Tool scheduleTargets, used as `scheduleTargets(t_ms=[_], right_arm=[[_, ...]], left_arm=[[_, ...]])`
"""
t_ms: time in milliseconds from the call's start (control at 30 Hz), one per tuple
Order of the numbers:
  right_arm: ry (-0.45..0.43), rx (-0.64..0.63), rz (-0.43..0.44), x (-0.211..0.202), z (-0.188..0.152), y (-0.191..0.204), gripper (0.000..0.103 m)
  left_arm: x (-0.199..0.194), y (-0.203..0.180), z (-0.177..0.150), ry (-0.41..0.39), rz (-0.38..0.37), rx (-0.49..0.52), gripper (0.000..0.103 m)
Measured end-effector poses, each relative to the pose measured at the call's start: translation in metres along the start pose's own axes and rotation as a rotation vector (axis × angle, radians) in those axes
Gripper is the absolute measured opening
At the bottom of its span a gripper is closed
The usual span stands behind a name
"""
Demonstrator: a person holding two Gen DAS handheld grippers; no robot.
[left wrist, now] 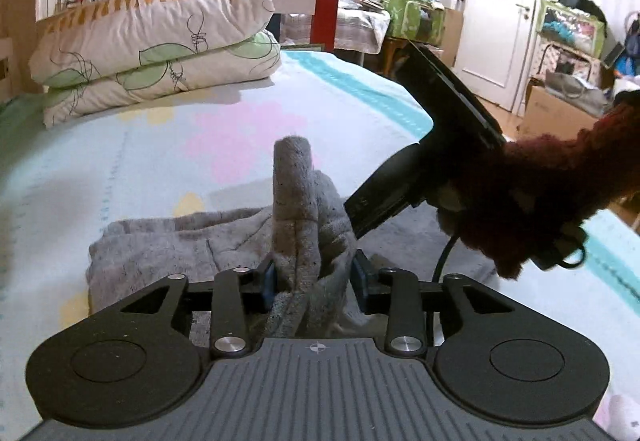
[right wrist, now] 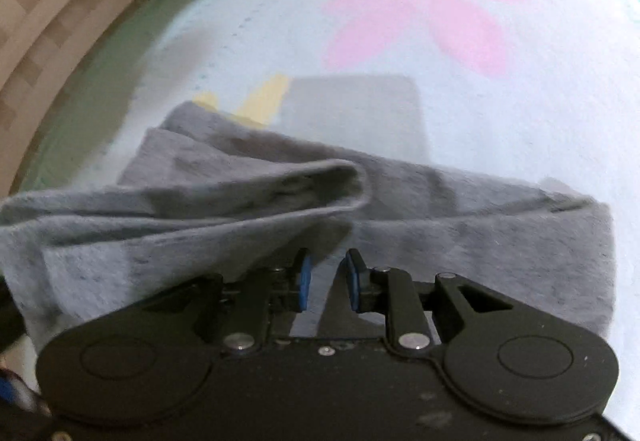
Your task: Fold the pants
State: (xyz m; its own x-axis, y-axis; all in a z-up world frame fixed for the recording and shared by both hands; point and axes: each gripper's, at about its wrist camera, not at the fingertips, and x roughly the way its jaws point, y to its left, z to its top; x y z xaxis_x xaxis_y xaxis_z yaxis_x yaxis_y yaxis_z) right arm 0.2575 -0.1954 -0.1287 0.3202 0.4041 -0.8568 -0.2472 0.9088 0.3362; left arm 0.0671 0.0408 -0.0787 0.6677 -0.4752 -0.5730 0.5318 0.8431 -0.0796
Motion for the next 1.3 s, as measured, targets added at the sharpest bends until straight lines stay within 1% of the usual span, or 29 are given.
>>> scheduleTargets(t_ms=[67, 200, 267, 300, 333, 400, 500, 567, 600, 633, 700, 767, 800, 867, 967, 1000, 1100, 1200, 1300], right_arm=[[-0.002, 0.002, -0.011, -0.002, 0.000, -0.005, 0.023], [-0.017, 0.064, -0.035, -0.012, 0.001, -0.024, 0.026], [-0.027, 0.104, -0.045, -0.016, 0.003, -0.035, 0.029], [-0.033, 0.127, -0.047, -0.019, 0.003, -0.037, 0.032], [-0.040, 0.148, -0.042, -0.023, 0.001, -0.039, 0.033], [-0.065, 0.171, 0.000, -0.037, -0.007, -0.048, 0.037], [-0.105, 0.196, 0.077, -0.046, -0.013, -0.048, 0.043], [-0.112, 0.219, 0.133, -0.048, -0.017, -0.039, 0.045], [-0.114, 0.227, 0.152, -0.049, -0.018, -0.039, 0.045], [-0.116, 0.236, 0.170, -0.048, -0.020, -0.037, 0.046], [-0.113, 0.246, 0.197, -0.047, -0.023, -0.034, 0.047], [-0.104, 0.246, 0.211, -0.044, -0.027, -0.034, 0.049], [-0.097, 0.242, 0.216, -0.041, -0.028, -0.031, 0.049], [-0.078, 0.233, 0.225, -0.036, -0.030, -0.027, 0.050], [-0.065, 0.228, 0.249, -0.032, -0.032, -0.022, 0.054], [-0.062, 0.223, 0.252, -0.030, -0.033, -0.020, 0.057], [-0.031, 0.198, 0.255, -0.017, -0.037, -0.013, 0.060], [0.008, 0.206, 0.259, 0.000, -0.040, -0.005, 0.064], [0.016, 0.222, 0.260, 0.009, -0.042, 0.001, 0.067]], left_arm=[[-0.002, 0.000, 0.005, -0.022, -0.030, -0.004, 0.041], [-0.008, -0.016, 0.013, -0.053, -0.102, 0.019, 0.050], [-0.010, -0.018, 0.017, -0.078, -0.099, 0.014, 0.053], [-0.010, -0.014, 0.018, -0.078, -0.088, -0.002, 0.054], [-0.008, -0.009, 0.019, -0.071, -0.069, -0.022, 0.055], [-0.004, 0.006, 0.016, -0.028, 0.003, -0.078, 0.056], [0.006, 0.032, 0.007, 0.052, 0.112, -0.179, 0.056], [0.013, 0.047, -0.002, 0.105, 0.145, -0.249, 0.056], [0.018, 0.051, -0.005, 0.136, 0.154, -0.262, 0.056], [0.023, 0.051, -0.009, 0.163, 0.155, -0.255, 0.056], [0.037, 0.043, -0.021, 0.222, 0.137, -0.196, 0.060], [0.054, 0.033, -0.030, 0.280, 0.121, -0.138, 0.066], [0.056, 0.031, -0.031, 0.271, 0.121, -0.135, 0.070], [0.058, 0.033, -0.030, 0.264, 0.113, -0.164, 0.072], [0.057, 0.040, -0.028, 0.258, 0.094, -0.204, 0.072], [0.056, 0.042, -0.028, 0.254, 0.091, -0.203, 0.072], [0.055, 0.041, -0.029, 0.248, 0.089, -0.190, 0.072], [0.054, 0.042, -0.028, 0.244, 0.086, -0.193, 0.072], [0.048, 0.044, -0.027, 0.234, 0.081, -0.205, 0.072]])
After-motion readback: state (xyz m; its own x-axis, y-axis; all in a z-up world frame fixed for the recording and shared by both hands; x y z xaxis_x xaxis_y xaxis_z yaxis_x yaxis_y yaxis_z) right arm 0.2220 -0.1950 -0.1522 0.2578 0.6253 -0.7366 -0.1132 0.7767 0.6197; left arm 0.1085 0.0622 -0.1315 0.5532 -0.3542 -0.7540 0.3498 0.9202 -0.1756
